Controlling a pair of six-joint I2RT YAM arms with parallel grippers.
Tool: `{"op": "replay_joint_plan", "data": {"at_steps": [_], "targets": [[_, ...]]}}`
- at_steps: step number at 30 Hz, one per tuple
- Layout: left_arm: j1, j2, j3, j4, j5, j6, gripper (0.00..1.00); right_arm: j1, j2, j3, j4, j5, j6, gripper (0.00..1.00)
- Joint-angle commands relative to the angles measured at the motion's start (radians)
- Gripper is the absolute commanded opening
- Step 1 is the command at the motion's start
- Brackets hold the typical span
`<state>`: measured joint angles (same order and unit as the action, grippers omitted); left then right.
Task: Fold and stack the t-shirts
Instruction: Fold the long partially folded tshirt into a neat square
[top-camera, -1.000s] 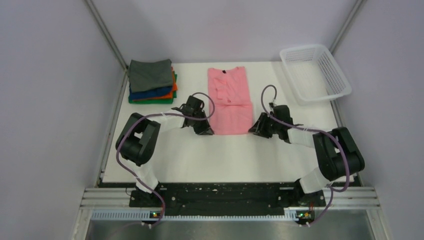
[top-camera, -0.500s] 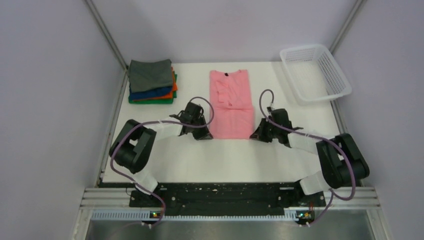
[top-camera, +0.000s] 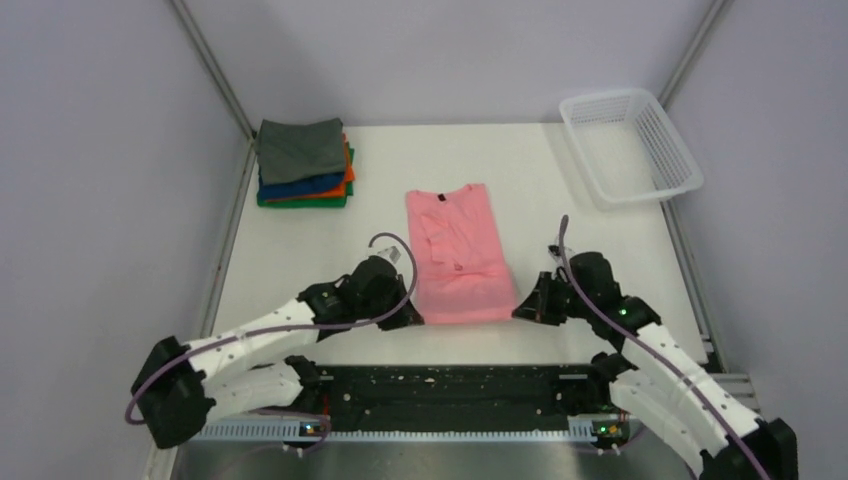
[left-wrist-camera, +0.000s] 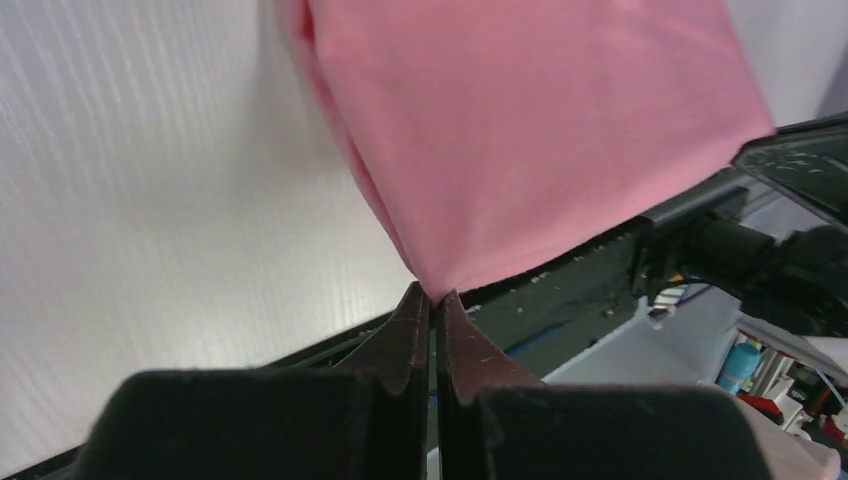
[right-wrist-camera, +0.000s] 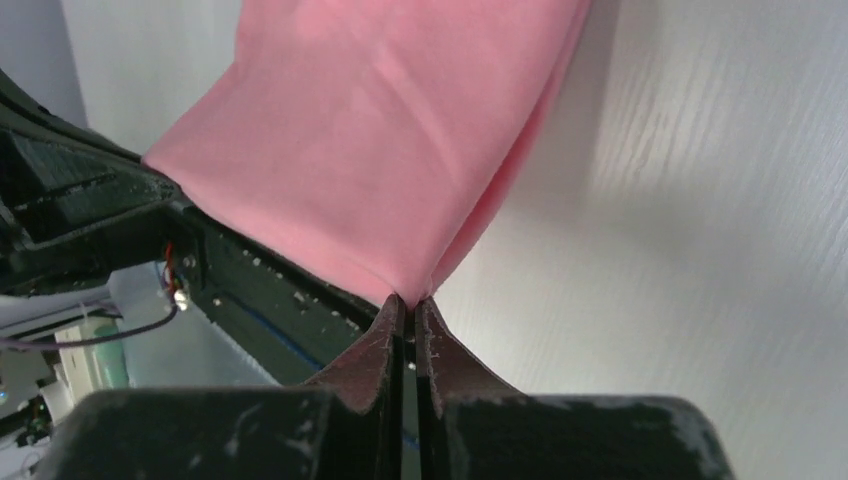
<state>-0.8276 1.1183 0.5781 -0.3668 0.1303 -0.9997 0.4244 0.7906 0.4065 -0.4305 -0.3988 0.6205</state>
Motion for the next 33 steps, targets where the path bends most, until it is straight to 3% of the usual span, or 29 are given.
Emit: {"op": "replay_joint_plan", "data": {"at_steps": [1, 5, 9, 17, 25, 33], "targets": [[-0.042, -0.172, 0.054, -0.101, -0.086, -0.03, 0.0, 0.011, -0.171, 0.106, -0.21, -0.046, -0.021, 0.0], [-0.044, -0.253, 0.089, -0.115, -0.111, -0.01, 0.0, 0.009, -0.201, 0.182, -0.205, -0.036, -0.019, 0.0], [-0.043, -0.278, 0.132, -0.147, -0.267, 0.011, 0.0, 0.009, -0.131, 0.259, -0.177, 0.088, -0.019, 0.0], [-0.007, -0.149, 0.305, -0.129, -0.436, 0.127, 0.0, -0.011, 0.094, 0.423, -0.026, 0.15, -0.048, 0.0], [0.229, 0.088, 0.455, -0.046, -0.279, 0.25, 0.0, -0.168, 0.348, 0.528, 0.149, -0.001, -0.084, 0.0], [0.324, 0.339, 0.647, -0.044, -0.214, 0.314, 0.0, -0.228, 0.615, 0.654, 0.22, -0.072, -0.12, 0.0]]}}
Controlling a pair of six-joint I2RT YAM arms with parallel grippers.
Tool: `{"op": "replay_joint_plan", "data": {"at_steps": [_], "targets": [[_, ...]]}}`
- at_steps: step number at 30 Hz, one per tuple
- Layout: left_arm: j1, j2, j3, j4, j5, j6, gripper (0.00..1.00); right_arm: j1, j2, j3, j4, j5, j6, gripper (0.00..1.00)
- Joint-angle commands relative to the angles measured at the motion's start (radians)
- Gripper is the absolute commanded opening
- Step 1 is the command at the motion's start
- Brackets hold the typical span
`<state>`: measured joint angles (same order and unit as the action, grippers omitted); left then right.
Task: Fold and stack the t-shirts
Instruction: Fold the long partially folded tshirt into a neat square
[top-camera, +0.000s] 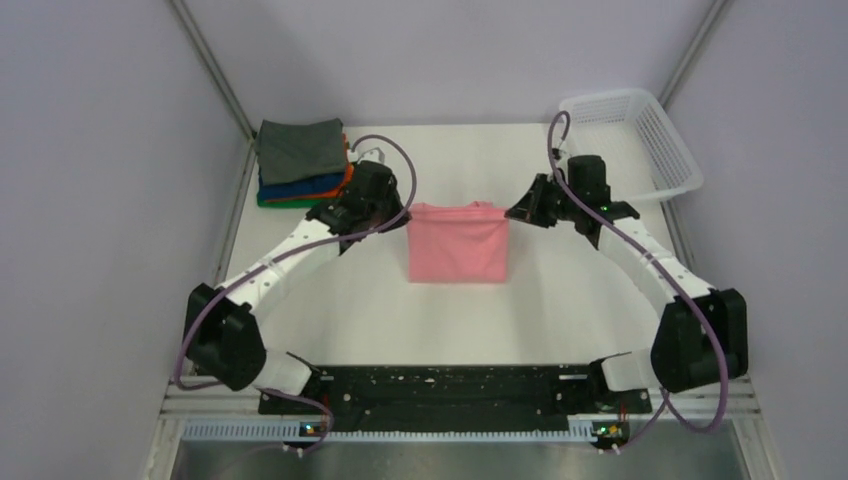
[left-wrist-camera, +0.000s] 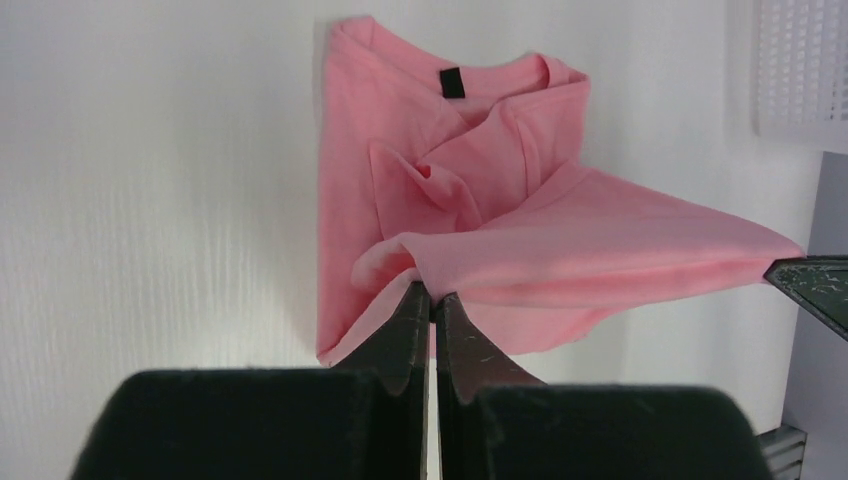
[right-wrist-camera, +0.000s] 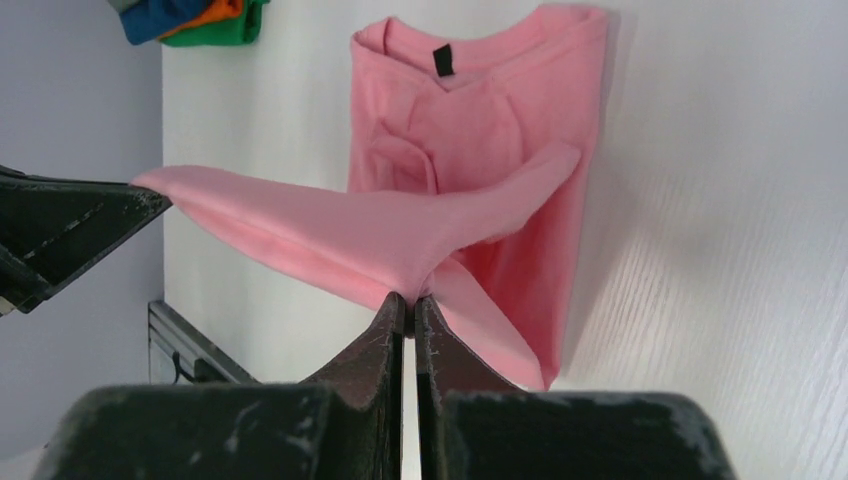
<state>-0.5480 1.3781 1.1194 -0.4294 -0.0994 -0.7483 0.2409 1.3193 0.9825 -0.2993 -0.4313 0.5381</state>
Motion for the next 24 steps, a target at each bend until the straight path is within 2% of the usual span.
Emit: {"op": "replay_joint_plan", "data": {"at_steps": [1, 5, 10, 12, 20, 21, 22, 23, 24], "targets": [[0.057, 0.118, 0.127, 0.012, 0.022, 0.065, 0.0, -0.053, 0.116, 0.087, 0.102, -0.053, -0.037, 0.0], [0.099, 0.218, 0.194, 0.008, 0.057, 0.078, 0.0, -0.07, 0.219, 0.111, 0.167, -0.091, -0.039, 0.0], [0.139, 0.34, 0.268, 0.032, 0.089, 0.107, 0.0, -0.089, 0.348, 0.17, 0.192, -0.059, -0.048, 0.0], [0.146, 0.407, 0.317, 0.007, 0.078, 0.117, 0.0, -0.089, 0.405, 0.196, 0.211, -0.058, -0.065, 0.0], [0.185, 0.637, 0.477, -0.065, 0.184, 0.125, 0.0, -0.091, 0.654, 0.335, 0.256, -0.075, -0.062, 0.0], [0.189, 0.65, 0.483, -0.066, 0.187, 0.128, 0.07, -0.091, 0.678, 0.356, 0.247, -0.072, -0.061, 0.0], [0.192, 0.659, 0.489, -0.069, 0.178, 0.129, 0.2, -0.091, 0.697, 0.375, 0.235, -0.067, -0.06, 0.03], [0.194, 0.667, 0.498, -0.081, 0.169, 0.128, 0.39, -0.091, 0.713, 0.389, 0.224, -0.064, -0.056, 0.22], [0.199, 0.67, 0.504, -0.086, 0.166, 0.132, 0.62, -0.091, 0.72, 0.396, 0.223, -0.058, -0.052, 0.35]]}}
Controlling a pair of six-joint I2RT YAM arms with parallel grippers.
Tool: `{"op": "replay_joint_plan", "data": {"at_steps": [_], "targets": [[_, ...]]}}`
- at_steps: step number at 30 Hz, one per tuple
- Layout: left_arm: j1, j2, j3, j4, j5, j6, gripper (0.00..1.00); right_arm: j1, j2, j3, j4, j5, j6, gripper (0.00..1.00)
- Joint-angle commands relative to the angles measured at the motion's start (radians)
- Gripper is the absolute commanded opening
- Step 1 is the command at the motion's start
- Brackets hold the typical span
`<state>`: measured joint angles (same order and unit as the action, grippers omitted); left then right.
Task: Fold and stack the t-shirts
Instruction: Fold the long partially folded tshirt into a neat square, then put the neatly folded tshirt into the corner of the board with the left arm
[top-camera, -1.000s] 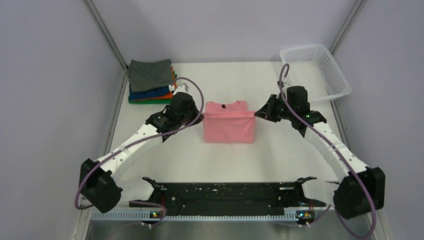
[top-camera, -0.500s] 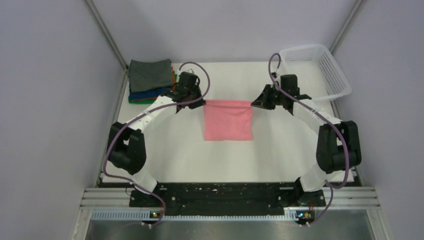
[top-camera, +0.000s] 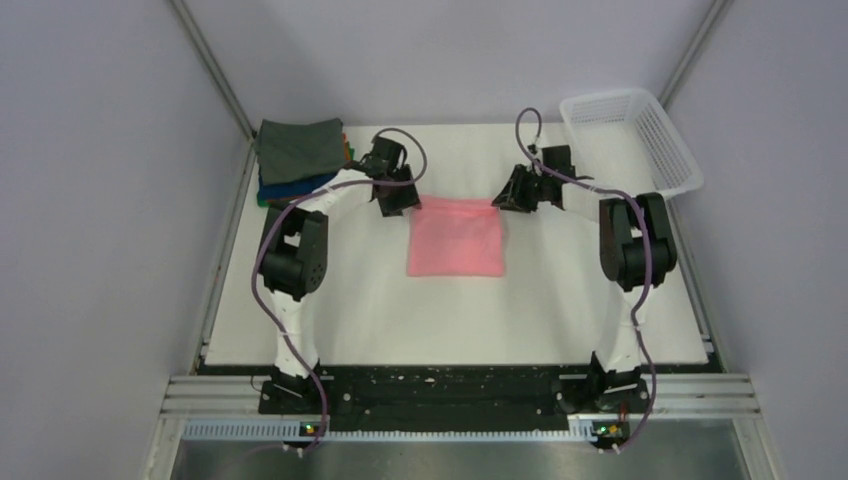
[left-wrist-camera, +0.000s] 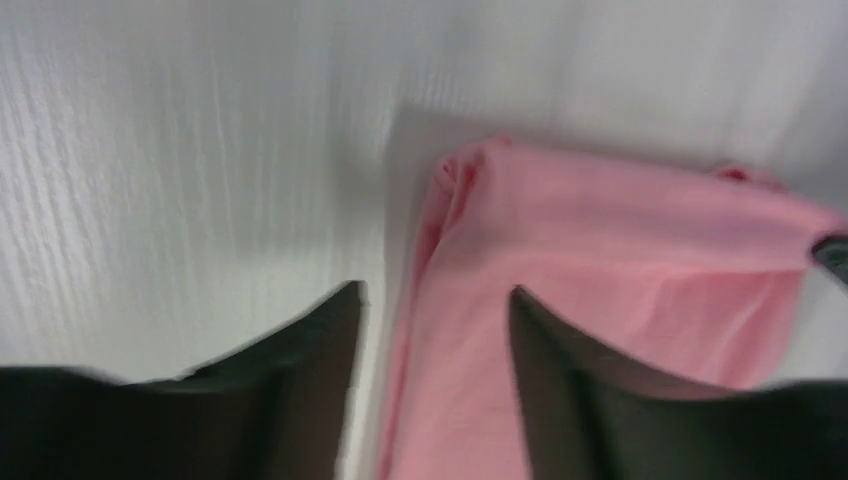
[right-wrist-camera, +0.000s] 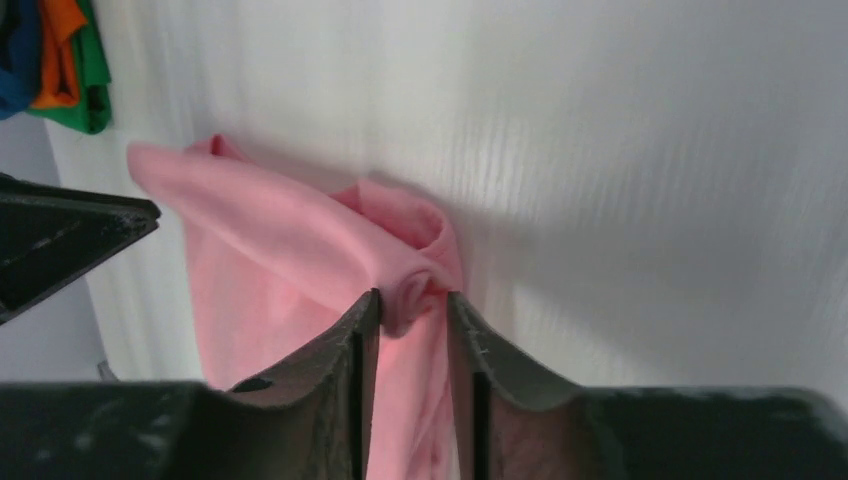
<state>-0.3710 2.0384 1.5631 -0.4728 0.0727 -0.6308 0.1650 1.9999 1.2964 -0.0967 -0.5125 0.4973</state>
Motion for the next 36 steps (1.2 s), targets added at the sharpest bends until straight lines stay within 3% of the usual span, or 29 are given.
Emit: {"op": "replay_joint_plan", "data": {"at_steps": [1, 2, 4, 9, 10, 14, 21, 27, 32, 34, 36], "targets": [[0.025, 0.008, 0.067, -0.046, -0.003, 0.015, 0.81, -0.015, 0.039, 0.084, 0.019, 0.031, -0.002, 0.53], [0.028, 0.006, 0.072, -0.05, 0.006, 0.02, 0.97, -0.015, 0.032, 0.083, 0.018, 0.04, 0.002, 0.62], [0.031, -0.005, 0.079, -0.065, 0.018, 0.029, 0.99, -0.015, 0.004, 0.077, 0.005, 0.068, 0.006, 0.77], [0.03, -0.088, -0.05, -0.033, 0.088, 0.031, 0.99, -0.016, -0.183, -0.029, -0.025, 0.149, -0.011, 0.91], [0.028, -0.113, -0.1, -0.004, 0.109, 0.03, 0.99, -0.014, -0.235, -0.089, -0.027, 0.167, -0.017, 0.98], [0.027, -0.158, -0.233, 0.084, 0.19, 0.037, 0.99, -0.013, -0.461, -0.312, 0.003, 0.203, -0.024, 0.99], [-0.01, -0.059, -0.214, 0.063, 0.238, 0.06, 0.9, -0.013, -0.685, -0.593, 0.042, 0.163, -0.025, 0.99], [-0.071, 0.025, -0.142, 0.0, 0.149, 0.038, 0.74, -0.013, -0.69, -0.631, 0.034, 0.176, -0.06, 0.99], [-0.165, 0.123, 0.03, -0.157, -0.118, 0.031, 0.56, -0.014, -0.746, -0.655, 0.037, 0.197, -0.062, 0.99], [-0.203, 0.175, 0.12, -0.241, -0.243, 0.027, 0.45, -0.013, -0.778, -0.661, 0.025, 0.226, -0.067, 0.99], [-0.236, 0.225, 0.213, -0.331, -0.37, 0.014, 0.23, -0.014, -0.809, -0.667, 0.014, 0.256, -0.073, 0.99]]}}
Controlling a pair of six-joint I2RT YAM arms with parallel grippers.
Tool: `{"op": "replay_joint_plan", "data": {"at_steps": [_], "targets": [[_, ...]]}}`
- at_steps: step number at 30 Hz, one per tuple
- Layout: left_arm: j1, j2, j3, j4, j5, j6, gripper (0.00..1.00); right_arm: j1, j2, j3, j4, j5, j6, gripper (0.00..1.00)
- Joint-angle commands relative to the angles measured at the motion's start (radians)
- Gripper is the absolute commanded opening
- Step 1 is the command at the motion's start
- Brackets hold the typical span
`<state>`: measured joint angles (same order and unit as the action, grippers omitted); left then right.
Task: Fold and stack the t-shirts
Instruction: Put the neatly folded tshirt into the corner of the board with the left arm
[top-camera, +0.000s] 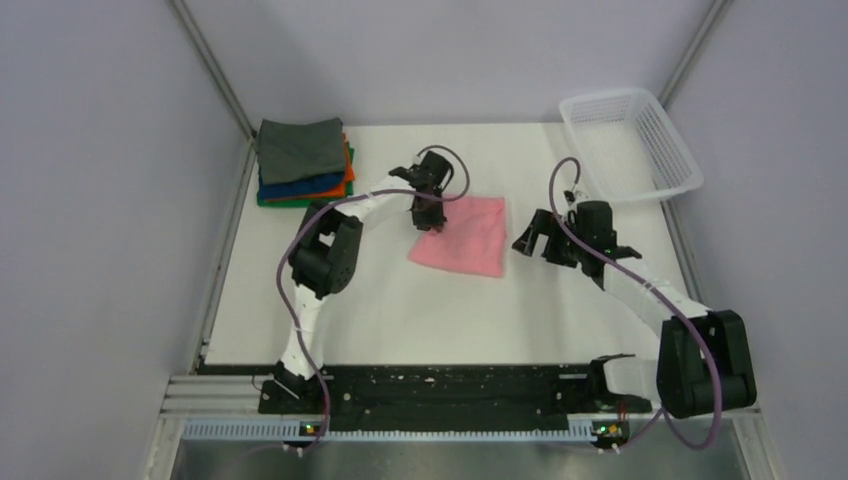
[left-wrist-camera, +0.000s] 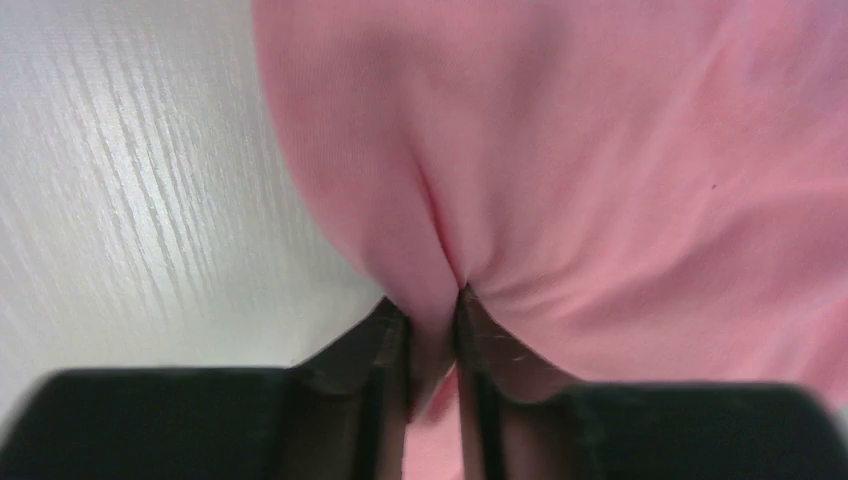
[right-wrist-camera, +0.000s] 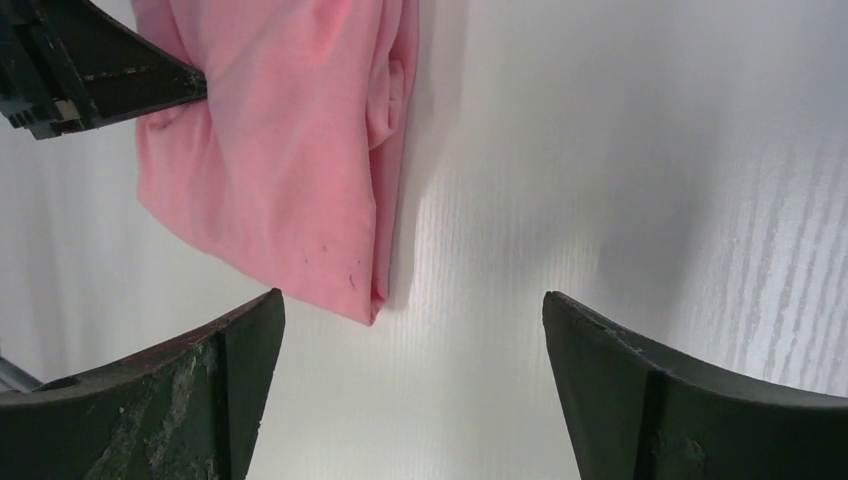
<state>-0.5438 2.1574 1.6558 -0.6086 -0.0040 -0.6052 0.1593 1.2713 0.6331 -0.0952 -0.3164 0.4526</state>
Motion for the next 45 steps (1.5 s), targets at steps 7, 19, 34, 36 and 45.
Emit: {"op": "replay_joint_plan", "data": {"at_steps": [7, 19, 34, 36, 45], "targets": [[-0.071, 0.199, 0.381, -0.421, -0.657, 0.018, 0.0, -0.008, -0.164, -0.014, -0.013, 0.115, -0.041, 0.99], [0.08, 0.109, 0.414, -0.133, -0.98, 0.473, 0.0, -0.008, -0.18, -0.006, -0.035, 0.13, -0.057, 0.99], [0.177, 0.08, 0.519, 0.146, -1.048, 0.858, 0.0, -0.008, -0.186, 0.011, -0.079, 0.194, -0.025, 0.99], [0.18, 0.083, 0.539, 0.153, -1.044, 0.883, 0.0, -0.008, -0.195, 0.009, -0.079, 0.204, -0.024, 0.99], [0.188, 0.04, 0.619, 0.111, -0.978, 0.866, 0.0, -0.007, -0.205, 0.002, -0.079, 0.217, -0.008, 0.99]]}}
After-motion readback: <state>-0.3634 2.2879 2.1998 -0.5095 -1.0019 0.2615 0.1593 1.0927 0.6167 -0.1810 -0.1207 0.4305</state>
